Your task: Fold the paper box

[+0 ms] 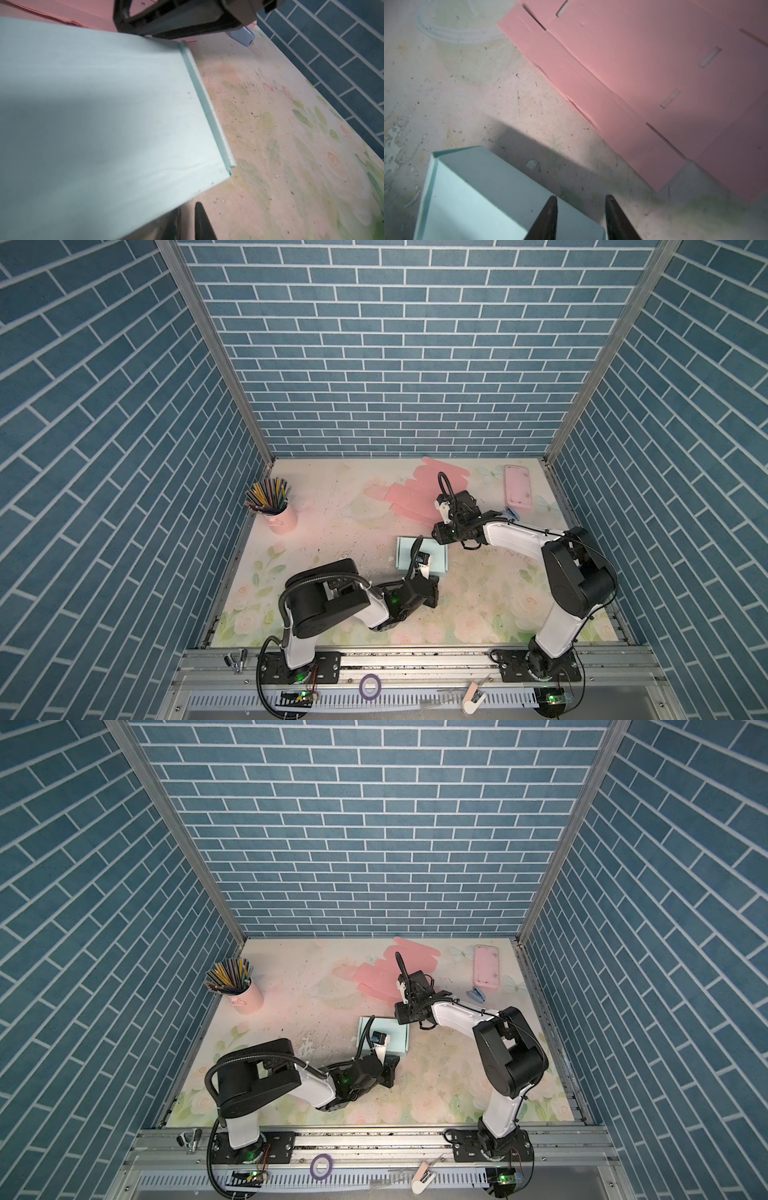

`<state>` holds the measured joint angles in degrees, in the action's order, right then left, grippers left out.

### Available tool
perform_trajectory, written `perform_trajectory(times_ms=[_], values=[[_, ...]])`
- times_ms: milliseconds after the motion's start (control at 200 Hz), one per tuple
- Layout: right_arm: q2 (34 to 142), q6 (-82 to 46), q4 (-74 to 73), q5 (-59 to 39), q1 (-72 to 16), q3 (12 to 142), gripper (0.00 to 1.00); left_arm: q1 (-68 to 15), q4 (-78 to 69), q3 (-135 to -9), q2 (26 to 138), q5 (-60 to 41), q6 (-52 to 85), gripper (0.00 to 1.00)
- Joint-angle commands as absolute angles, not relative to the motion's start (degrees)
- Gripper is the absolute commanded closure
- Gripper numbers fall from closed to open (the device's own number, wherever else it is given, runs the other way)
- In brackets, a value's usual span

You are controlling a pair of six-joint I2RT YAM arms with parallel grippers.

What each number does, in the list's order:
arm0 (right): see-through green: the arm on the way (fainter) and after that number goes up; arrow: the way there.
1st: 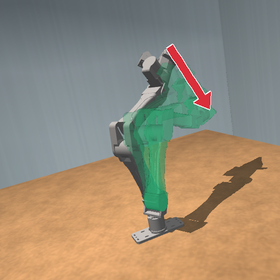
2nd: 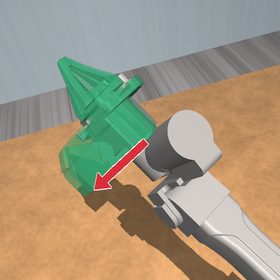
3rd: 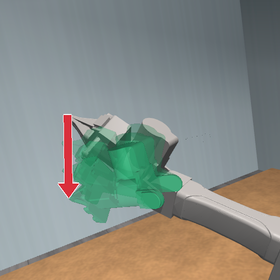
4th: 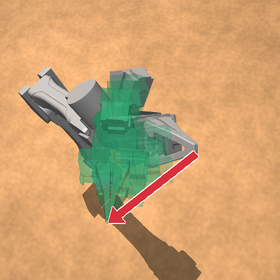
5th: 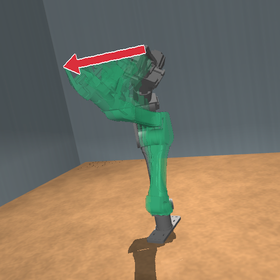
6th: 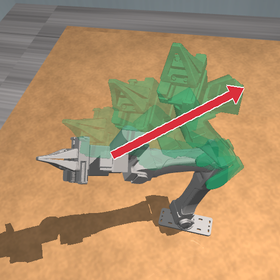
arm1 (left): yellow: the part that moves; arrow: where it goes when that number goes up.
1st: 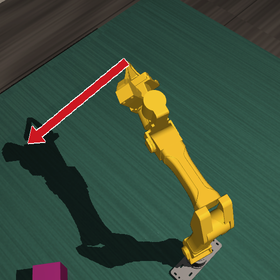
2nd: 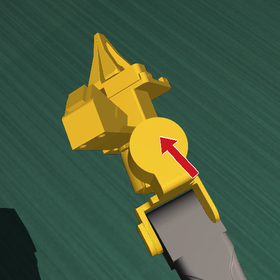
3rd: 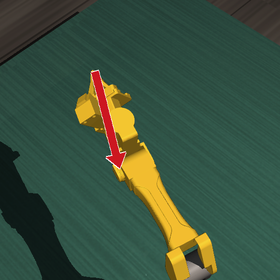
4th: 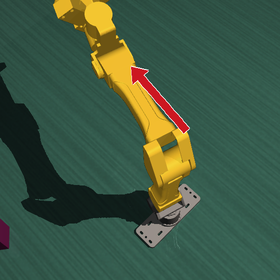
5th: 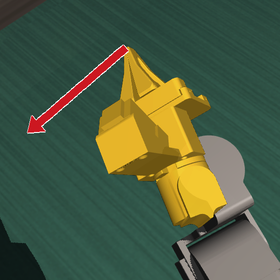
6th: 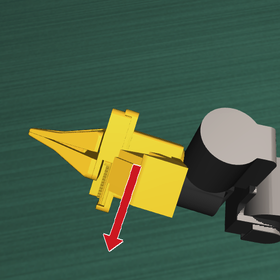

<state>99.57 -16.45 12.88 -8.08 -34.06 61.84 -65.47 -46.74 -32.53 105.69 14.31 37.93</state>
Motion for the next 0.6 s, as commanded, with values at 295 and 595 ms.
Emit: perform_trajectory(times_ms=[295, 595], values=[[81.1, -21.1, 19.0, -1.7, -34.3, 57.3, 0.32, -64.0, -7.0, -33.2, 77.3, -0.3, 34.9, 0.56], [64.6, -35.2, 14.9, -6.3, -35.6, 39.7, 0.27, -43.7, 7.3, -37.9, 68.9, -10.3, 25.4, 0.35]])
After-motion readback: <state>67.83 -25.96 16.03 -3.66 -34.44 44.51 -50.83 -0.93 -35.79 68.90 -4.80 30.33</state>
